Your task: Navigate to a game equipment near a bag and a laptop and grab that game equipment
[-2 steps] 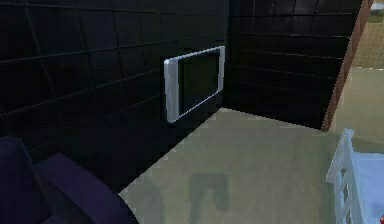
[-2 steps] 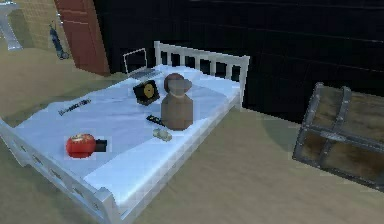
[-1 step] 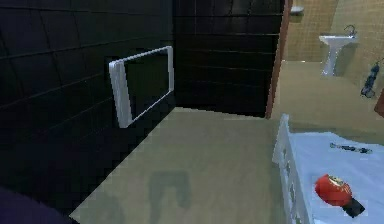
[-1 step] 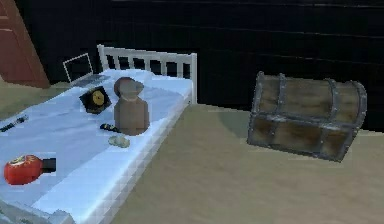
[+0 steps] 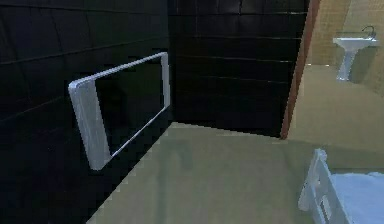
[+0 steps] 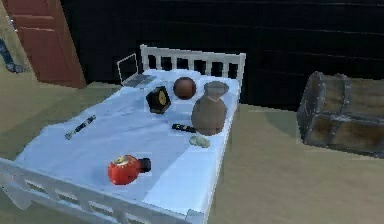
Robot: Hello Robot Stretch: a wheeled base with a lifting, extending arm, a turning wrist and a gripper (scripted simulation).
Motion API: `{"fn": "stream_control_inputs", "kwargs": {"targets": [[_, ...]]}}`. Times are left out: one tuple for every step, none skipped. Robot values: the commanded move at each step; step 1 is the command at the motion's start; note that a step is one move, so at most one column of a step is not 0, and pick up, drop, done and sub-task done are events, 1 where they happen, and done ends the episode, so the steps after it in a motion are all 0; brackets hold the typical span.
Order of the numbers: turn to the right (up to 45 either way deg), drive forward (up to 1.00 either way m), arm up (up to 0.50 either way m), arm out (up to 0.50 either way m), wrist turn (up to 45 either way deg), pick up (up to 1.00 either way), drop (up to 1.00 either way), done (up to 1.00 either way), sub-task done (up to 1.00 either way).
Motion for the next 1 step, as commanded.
{"fn": "stream_control_inputs", "kwargs": {"targets": [[21.0,0.0,0.0,0.0,0.0,0.0,0.0,0.0,0.0]]}}
